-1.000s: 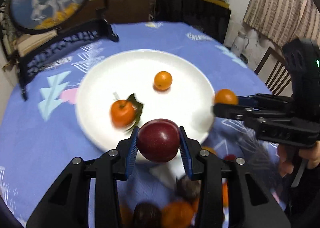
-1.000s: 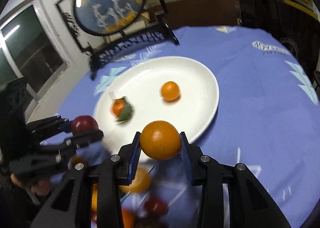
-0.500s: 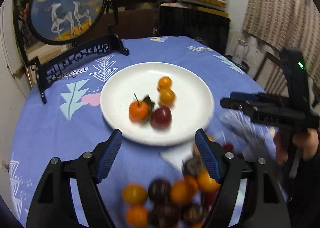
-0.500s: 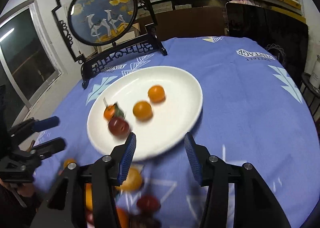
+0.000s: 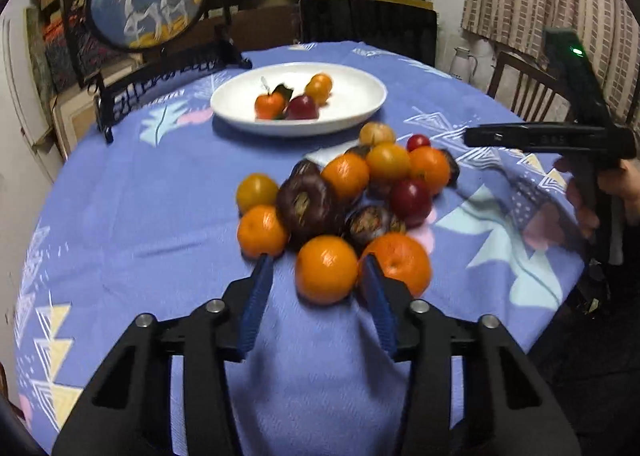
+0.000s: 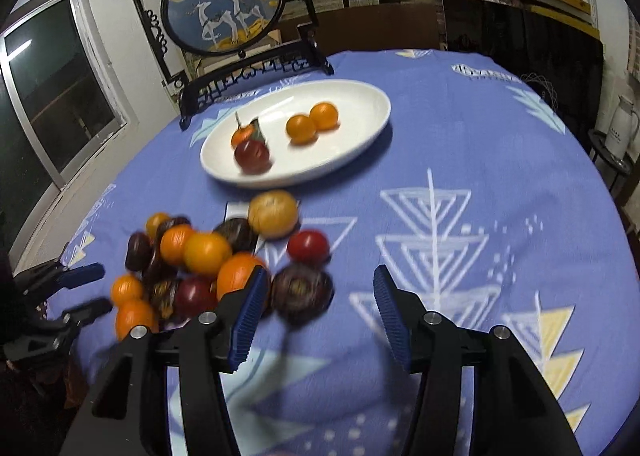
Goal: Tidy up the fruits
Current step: 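Carry a red plum to the plate with the left tool while the right tool carries a mandarin, then carry a mandarin to the plate with the left tool while the right tool carries a dark date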
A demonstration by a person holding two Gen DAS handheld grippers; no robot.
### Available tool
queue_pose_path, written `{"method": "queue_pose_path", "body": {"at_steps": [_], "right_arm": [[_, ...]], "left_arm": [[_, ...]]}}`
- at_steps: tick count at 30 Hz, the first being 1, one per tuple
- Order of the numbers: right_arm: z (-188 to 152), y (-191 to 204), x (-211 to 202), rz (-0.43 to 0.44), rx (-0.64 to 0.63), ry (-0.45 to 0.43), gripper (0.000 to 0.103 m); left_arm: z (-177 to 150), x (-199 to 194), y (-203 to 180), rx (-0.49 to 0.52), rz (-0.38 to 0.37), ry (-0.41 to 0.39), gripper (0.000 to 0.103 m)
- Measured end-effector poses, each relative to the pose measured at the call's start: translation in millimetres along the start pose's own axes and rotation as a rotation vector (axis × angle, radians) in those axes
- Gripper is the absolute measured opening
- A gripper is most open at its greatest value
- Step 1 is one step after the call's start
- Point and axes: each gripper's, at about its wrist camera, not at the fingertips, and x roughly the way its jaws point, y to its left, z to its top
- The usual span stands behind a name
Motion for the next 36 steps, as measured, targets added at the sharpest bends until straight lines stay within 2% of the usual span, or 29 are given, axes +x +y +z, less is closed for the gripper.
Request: {"method": "queue_pose_path", "body": {"at_steps": [3,7,13,18,19,21,24,29,30,31,32,33,36], "right_arm": [[-8.9,1.9,-3.0,0.003,0.001,0.013,0.055],[-12.7,1.4,-6.0,0.004,0.007,0.017,0.055],[-12.6,-3.8,-3.1,-0.006,-0.006,0.039,0.056],[-15.0,9.5,8.1,-0.041,-0.117,0.075,0.061],[-15.3,12.7,10.3,-0.055,-0.148,0.078,0.061],[-16.1,18.9,16.4,-0.088,-0.212,0.098,0.061],[-14.4,27.9,29.5,-0.121,-0.291,0.117,0.061],[-3.5,29.6,50.7,-0.137,-0.309,0.137,0.069],[-1.4,27.9,52.6,-0.127,-0.294,0.139,0.068],[0.6,26.1,54.4,-0.112,-0.282,0.143,0.068],[1.2,25.0,54.2,-0.083,-0.274,0.144,0.053],[1.2,24.2,53.0,-0.041,-0.261,0.149,0.045],[-0.3,21.4,49.1,-0.036,-0.234,0.132,0.045]], "left_arm": [[-2.3,6.6,2.3,-0.018,-0.008,0.002,0.045],[1.7,16.0,-9.3,0.021,0.018,-0.01,0.043],[-2.3,22.9,2.7,-0.081,-0.059,0.008,0.044],[-19.4,17.2,10.4,-0.131,-0.127,0.048,0.044],[-22.6,21.8,8.6,-0.129,-0.125,0.071,0.044],[-22.9,23.4,2.8,-0.107,-0.098,0.055,0.044],[-16.7,29.5,5.8,-0.134,-0.105,0.057,0.044],[-8.7,37.0,7.8,-0.158,-0.107,0.044,0.045],[-8.5,37.0,7.9,-0.164,-0.112,0.042,0.045],[-8.8,36.0,7.6,-0.163,-0.114,0.041,0.04],[-9.4,34.6,7.1,-0.16,-0.117,0.04,0.04],[-10.2,32.0,6.3,-0.158,-0.116,0.04,0.04],[-10.7,18.9,8.8,-0.163,-0.127,0.017,0.04]]}}
